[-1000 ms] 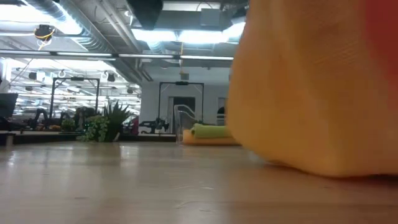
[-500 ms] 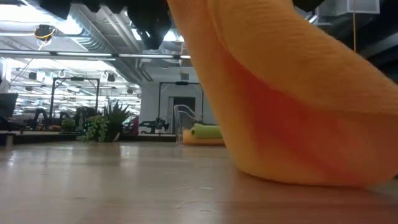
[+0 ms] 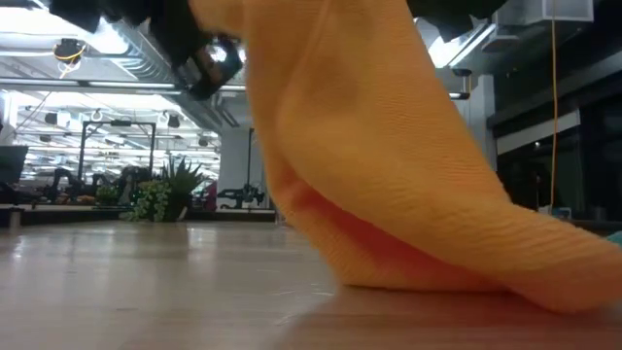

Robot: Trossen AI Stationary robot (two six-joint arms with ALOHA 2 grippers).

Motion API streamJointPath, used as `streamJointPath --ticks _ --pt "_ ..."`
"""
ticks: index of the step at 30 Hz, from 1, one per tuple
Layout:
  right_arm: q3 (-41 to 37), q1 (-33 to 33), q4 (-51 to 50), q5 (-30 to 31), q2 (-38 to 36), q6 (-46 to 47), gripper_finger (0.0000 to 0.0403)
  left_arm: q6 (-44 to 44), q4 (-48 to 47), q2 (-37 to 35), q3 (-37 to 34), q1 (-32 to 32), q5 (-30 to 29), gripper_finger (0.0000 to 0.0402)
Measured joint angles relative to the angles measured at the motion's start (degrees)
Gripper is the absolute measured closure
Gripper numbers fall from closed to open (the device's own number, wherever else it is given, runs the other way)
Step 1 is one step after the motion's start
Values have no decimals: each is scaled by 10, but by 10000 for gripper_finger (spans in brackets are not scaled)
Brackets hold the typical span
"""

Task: Fold microfiber towels
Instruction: Fold the orange microfiber cloth

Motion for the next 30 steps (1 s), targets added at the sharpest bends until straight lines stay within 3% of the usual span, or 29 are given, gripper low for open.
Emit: streamJointPath --ticks 4,11,16,20,27,30 --pt "0 0 0 3 0 -2 395 -22 -44 0 0 -4 -43 254" --pt "0 0 -1 29 -1 0 395 -15 -48 0 0 -6 -38 258" --pt "0 0 -2 31 -1 1 395 -9 -67 0 0 -17 -60 322" --pt "0 0 0 45 -2 17 395 -88 -70 1 0 -27 -117 392" --pt "0 0 -27 97 -2 24 395 -158 -83 -24 12 -37 -129 401" --pt "0 0 -46 111 -2 25 395 -158 -141 -60 44 -36 -126 401"
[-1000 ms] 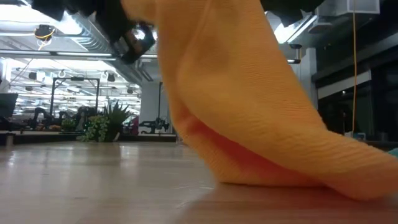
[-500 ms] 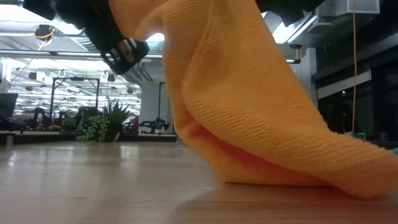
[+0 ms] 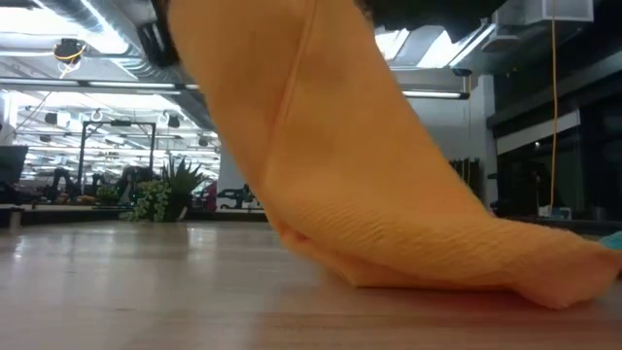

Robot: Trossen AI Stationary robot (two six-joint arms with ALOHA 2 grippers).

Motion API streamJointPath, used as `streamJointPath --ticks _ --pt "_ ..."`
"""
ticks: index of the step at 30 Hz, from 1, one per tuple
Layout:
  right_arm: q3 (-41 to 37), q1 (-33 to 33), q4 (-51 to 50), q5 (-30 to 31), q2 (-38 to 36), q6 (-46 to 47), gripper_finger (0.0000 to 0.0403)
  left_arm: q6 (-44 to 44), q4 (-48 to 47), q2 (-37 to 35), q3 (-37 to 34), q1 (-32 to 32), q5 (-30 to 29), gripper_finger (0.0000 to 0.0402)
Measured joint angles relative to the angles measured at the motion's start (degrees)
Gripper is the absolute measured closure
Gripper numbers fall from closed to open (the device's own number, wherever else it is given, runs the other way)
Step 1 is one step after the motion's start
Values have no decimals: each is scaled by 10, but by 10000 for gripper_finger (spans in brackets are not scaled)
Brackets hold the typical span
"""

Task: Fold microfiber towels
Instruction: Fold the orange microfiber cloth

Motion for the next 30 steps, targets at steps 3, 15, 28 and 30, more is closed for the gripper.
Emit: streamJointPath --ticks 3,15,28,30 --pt "0 0 -6 9 0 -5 395 -1 -141 -37 53 0 -6 401" --pt "0 1 2 10 -4 -8 395 123 -362 -62 183 -13 -86 392" --pt "0 7 -17 -201 -3 -54 395 219 -254 52 182 30 -42 242" --pt "0 7 -21 -222 -3 -53 395 251 -201 79 182 31 -11 227"
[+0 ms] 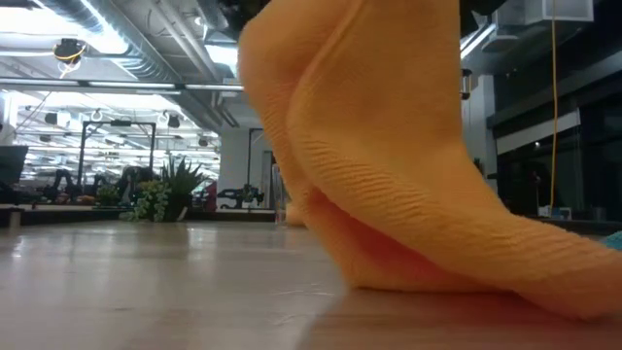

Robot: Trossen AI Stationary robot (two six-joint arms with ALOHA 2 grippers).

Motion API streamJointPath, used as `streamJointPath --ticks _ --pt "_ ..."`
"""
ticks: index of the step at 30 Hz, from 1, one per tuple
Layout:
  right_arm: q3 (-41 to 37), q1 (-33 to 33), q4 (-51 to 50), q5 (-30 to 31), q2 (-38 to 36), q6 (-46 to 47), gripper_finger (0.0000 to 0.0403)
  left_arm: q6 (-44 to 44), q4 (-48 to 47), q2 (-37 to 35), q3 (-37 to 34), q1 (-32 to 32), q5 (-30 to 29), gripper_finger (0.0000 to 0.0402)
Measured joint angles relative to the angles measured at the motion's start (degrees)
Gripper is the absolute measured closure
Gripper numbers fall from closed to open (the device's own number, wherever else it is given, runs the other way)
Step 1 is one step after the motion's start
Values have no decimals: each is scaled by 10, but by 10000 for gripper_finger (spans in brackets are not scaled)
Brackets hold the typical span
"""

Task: Fold microfiber towels
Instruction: Fold the orange microfiber cloth

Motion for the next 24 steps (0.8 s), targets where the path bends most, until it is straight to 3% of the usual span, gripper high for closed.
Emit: streamJointPath --ticks 9,14,17,24 --pt "0 0 -14 -4 0 2 395 19 40 117 0 1 42 208" --pt "0 0 -21 -5 0 3 395 -14 39 133 0 -1 76 207" --pt "0 0 -29 -8 0 3 395 -18 28 127 0 0 55 206" --pt "0 6 -30 -105 0 -19 395 -27 33 118 0 22 38 206"
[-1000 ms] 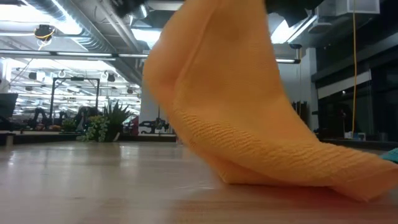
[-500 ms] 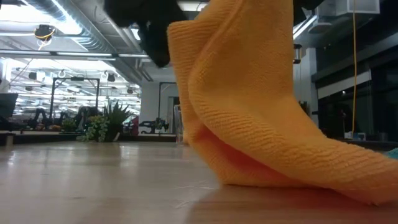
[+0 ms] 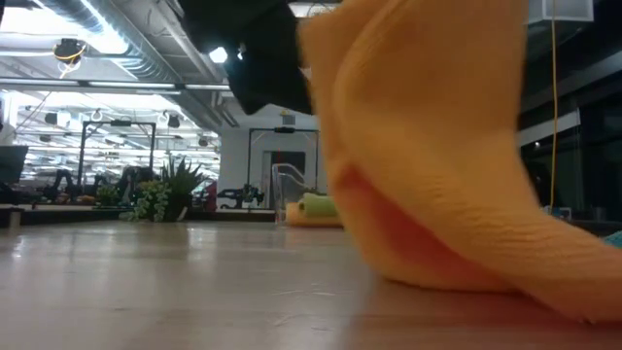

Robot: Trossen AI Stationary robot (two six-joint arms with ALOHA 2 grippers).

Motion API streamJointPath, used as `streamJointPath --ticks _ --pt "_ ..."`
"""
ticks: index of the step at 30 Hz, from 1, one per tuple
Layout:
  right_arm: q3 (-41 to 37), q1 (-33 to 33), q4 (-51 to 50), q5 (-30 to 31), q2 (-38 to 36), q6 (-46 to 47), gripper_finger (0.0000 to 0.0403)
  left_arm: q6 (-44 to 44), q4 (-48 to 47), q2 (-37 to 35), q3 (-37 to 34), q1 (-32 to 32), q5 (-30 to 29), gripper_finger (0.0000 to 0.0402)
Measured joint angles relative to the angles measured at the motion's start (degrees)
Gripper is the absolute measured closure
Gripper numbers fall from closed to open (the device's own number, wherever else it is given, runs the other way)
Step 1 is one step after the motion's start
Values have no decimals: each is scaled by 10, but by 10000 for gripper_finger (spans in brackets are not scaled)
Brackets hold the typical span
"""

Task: Fold microfiber towels
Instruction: Fold the orange microfiber cloth

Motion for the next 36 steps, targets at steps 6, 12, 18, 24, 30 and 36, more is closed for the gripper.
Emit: streamJointPath --ticks 6,12,18,24,30,36 --pt "0 9 1 -7 0 -3 395 -11 33 -1 0 11 46 205" --pt "0 11 -8 24 0 -3 395 -9 80 -1 0 12 64 205" --pt "0 17 -23 24 0 -3 395 50 113 -1 0 14 -29 205" --pt "0 18 -23 24 0 -3 395 73 159 -1 0 27 12 205" --pt "0 18 -15 47 0 -10 395 50 159 36 0 29 36 205" --pt "0 18 -15 50 0 -10 395 50 159 43 0 25 69 206"
